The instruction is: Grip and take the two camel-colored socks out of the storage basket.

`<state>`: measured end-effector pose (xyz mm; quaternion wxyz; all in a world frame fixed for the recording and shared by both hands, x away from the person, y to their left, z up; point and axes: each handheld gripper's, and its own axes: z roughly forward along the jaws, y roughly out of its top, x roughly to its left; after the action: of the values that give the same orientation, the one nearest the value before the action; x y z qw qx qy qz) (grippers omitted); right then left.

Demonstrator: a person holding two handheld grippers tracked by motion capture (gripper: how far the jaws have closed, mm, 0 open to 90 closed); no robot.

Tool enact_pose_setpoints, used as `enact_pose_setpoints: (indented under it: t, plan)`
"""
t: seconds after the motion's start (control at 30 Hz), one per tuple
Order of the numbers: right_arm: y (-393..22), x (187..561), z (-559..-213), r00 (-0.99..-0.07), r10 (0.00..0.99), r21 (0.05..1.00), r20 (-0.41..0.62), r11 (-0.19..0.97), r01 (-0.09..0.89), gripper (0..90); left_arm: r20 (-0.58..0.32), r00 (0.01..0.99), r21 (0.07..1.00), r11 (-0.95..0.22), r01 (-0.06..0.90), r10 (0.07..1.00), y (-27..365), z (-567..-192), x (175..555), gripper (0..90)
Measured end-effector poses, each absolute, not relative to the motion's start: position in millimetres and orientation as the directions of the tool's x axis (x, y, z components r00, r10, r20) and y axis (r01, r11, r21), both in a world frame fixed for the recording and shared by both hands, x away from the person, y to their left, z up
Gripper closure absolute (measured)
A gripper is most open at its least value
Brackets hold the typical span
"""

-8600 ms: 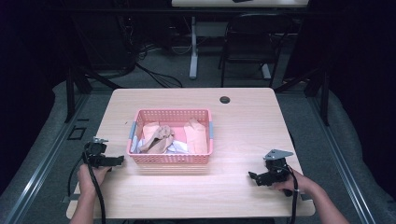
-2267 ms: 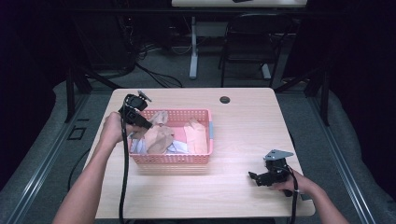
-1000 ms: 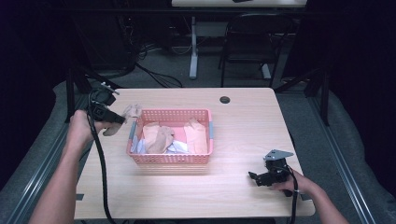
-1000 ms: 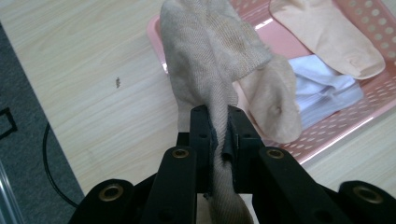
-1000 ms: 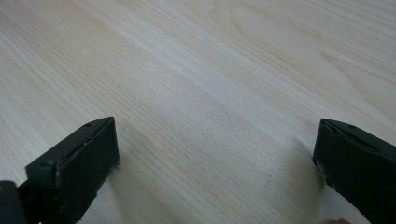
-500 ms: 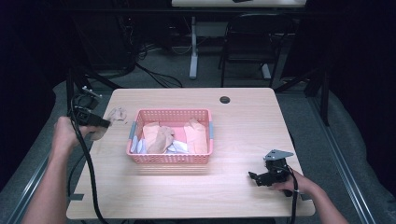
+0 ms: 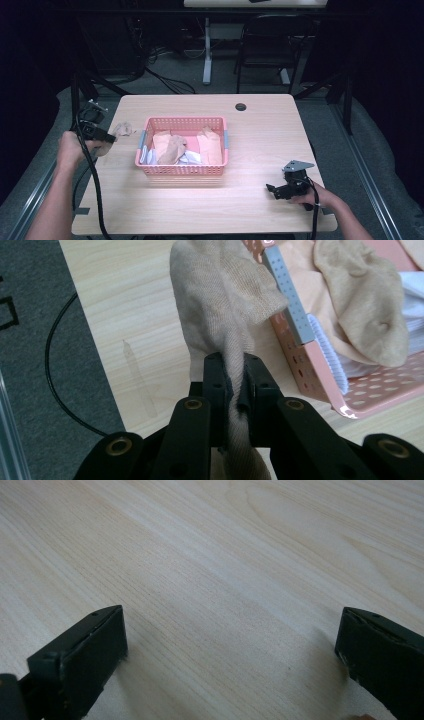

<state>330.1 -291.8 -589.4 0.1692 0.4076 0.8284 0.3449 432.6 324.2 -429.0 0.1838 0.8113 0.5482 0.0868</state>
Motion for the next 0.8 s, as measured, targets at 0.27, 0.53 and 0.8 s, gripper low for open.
enact_pose_setpoints:
  t: [0.27,0.53,0.8]
  plan:
    - [-292,330,-589,-0.61,0.792,0.709,0.001,0.43,0.559,0.0,-0.078,0.359,0.389,-0.303,0.87,0.93,330,-439,435,82.2]
    - [-292,330,-589,-0.61,0.792,0.709,0.002,0.429,0.559,0.0,-0.073,0.35,0.372,-0.3,0.878,0.934,329,-453,437,82.2]
    - [-292,330,-589,-0.611,0.791,0.706,-0.003,0.435,0.559,0.0,-0.076,0.344,0.361,-0.296,0.884,0.936,328,-463,439,82.2]
